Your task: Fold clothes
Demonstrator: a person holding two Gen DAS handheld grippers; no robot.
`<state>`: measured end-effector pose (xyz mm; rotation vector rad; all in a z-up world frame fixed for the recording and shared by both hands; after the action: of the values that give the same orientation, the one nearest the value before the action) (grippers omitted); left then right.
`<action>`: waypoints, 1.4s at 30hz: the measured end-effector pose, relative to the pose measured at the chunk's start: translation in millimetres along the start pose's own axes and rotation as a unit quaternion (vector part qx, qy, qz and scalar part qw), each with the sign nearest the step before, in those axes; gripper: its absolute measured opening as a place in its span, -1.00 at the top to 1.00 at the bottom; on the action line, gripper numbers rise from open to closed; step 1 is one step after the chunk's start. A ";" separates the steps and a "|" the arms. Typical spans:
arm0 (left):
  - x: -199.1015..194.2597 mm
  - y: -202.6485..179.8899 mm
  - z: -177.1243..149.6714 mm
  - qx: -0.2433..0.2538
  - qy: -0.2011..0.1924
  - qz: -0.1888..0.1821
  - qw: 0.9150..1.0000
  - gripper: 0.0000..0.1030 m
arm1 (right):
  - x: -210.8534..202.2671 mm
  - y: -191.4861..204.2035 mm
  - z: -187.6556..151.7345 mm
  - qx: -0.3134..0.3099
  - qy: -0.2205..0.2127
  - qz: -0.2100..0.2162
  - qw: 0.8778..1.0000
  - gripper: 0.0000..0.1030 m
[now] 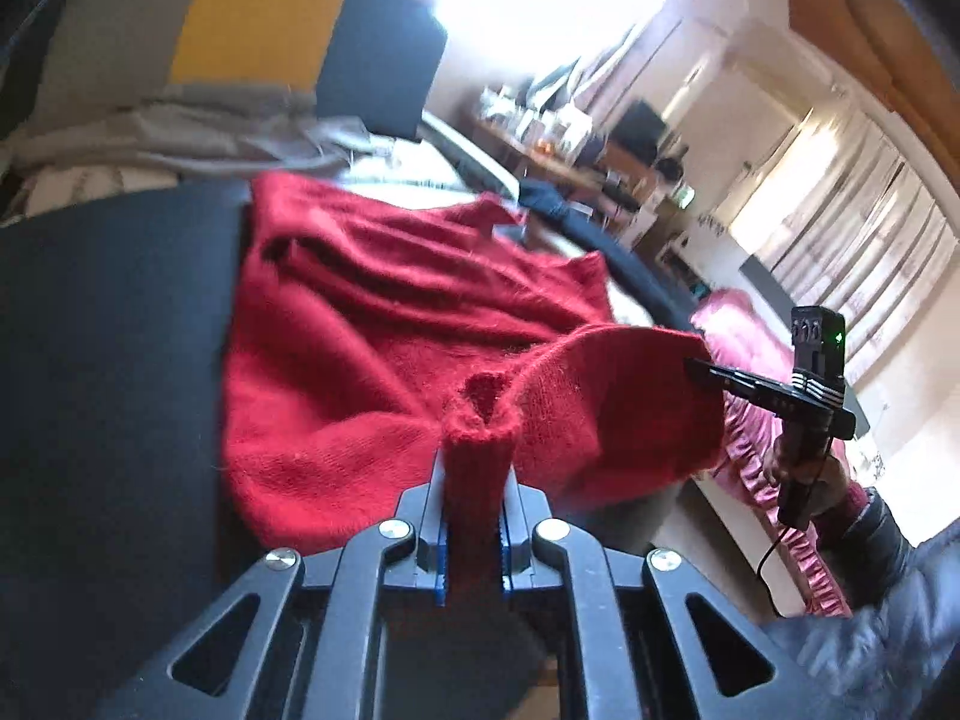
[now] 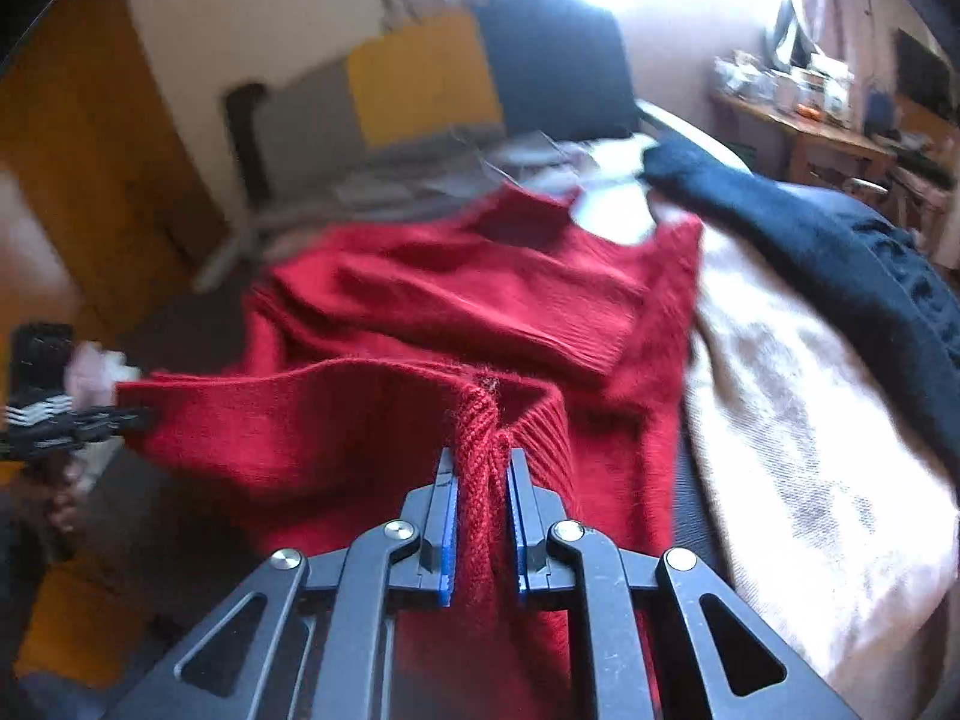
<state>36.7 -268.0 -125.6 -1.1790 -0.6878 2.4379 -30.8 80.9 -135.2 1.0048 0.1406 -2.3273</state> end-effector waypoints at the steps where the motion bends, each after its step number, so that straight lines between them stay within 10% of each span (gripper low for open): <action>1: -13.5 -2.7 -10.0 0.002 -0.007 0.004 1.000 0.81 | -7.7 5.3 -1.3 -0.005 -0.001 0.013 1.000 0.72; 11: -43.3 30.1 -103.9 -0.073 0.059 0.071 0.993 0.75 | -13.5 49.1 -67.9 -0.063 0.169 0.105 0.978 0.63; 14: -52.9 38.8 -113.0 -0.084 0.078 0.062 0.991 0.65 | -10.5 46.1 -72.6 -0.039 0.207 0.124 0.970 0.05; 16: -72.6 43.9 -105.7 -0.093 0.053 0.054 0.993 0.64 | -18.0 44.5 -59.2 -0.039 0.190 0.126 0.973 -0.29; 22: -76.4 53.1 -45.3 -0.109 -0.054 0.041 0.992 0.61 | 0.6 42.7 -20.1 -0.030 0.131 0.096 0.986 -0.35; 30: 67.0 54.6 6.2 -0.083 0.039 0.165 0.982 0.66 | 88.6 30.6 1.3 0.037 0.128 0.036 0.990 -0.34; 33: 77.1 56.1 0.8 -0.076 0.038 0.169 0.982 0.64 | 94.9 7.9 -5.6 0.087 0.115 0.022 0.989 0.14; 37: 71.7 47.1 17.2 -0.117 0.026 0.079 0.990 0.59 | 73.7 -19.4 18.6 0.090 0.032 -0.024 0.995 0.17; 42: 99.9 -10.3 68.0 -0.094 0.020 -0.044 0.994 0.42 | 80.4 -33.7 25.8 0.106 0.039 -0.007 0.994 0.16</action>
<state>-76.0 -228.3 -146.3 -1.2347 -0.9533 2.3125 -109.2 61.7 -177.0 1.2031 -0.0712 -2.3526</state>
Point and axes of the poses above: each gripper's, at about its wrist camera, not at the fingertips, and x roughly the way its jaws point, y to its left, z to its top, the point moved 1 cm from there along x, roughly the way its jaws point, and after that the axes turned 10 degrees about -x, right-handed, at the moved point
